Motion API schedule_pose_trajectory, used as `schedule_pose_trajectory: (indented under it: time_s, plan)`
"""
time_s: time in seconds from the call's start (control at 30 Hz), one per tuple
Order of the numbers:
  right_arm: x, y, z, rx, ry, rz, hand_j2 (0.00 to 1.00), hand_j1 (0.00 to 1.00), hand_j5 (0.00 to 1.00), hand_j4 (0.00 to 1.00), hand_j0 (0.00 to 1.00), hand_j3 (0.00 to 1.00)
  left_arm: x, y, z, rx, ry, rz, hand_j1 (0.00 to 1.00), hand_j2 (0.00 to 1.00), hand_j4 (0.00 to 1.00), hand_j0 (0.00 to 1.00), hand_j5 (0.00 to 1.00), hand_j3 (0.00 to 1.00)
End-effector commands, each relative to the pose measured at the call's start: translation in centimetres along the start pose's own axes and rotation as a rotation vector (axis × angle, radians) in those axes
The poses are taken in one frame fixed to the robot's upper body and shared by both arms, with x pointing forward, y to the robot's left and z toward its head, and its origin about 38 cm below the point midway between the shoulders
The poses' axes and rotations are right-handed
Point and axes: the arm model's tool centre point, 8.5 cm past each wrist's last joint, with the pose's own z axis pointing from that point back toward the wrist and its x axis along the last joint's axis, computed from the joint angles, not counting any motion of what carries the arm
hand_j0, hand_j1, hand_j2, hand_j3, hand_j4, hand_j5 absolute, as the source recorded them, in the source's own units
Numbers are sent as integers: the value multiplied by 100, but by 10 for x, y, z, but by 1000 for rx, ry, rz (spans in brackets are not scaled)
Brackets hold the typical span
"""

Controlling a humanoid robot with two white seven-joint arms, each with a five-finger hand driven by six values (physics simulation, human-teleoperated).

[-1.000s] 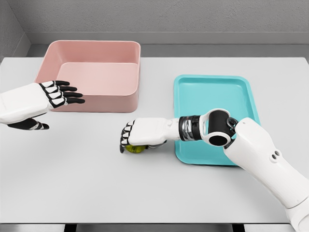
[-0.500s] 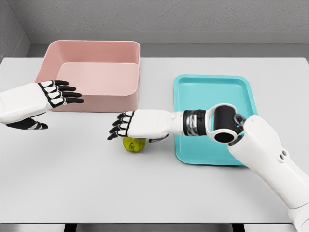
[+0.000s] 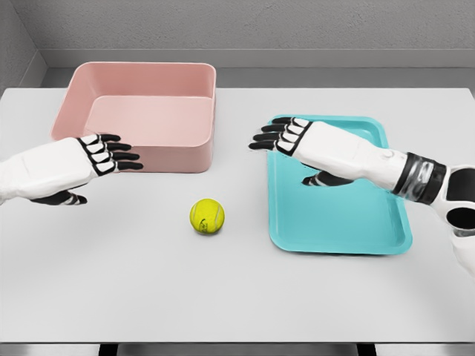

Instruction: Put the tennis from the blue tray into the pink basket with both arms

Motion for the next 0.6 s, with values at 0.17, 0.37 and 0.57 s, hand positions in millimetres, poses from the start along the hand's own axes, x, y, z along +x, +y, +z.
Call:
schedule_pose_trajectory:
  time_s: [0.17,0.37,0.57]
  plan:
    - [-19,-14,63,-139,101,-103,100,100,100,100,100,100,21,-22,-39,1,-68,9,100,100,100,100,100,100]
    - [-33,7,111,-170,245,-166,100,100,100,100,100,100,33,-16,-66,9,-143,-7,100,100,100,100,100,100]
    - [-38,40,114,-176,282,-267,100,100,100,100,100,100,50,-11,-96,5,-240,-25,100,100,100,100,100,100]
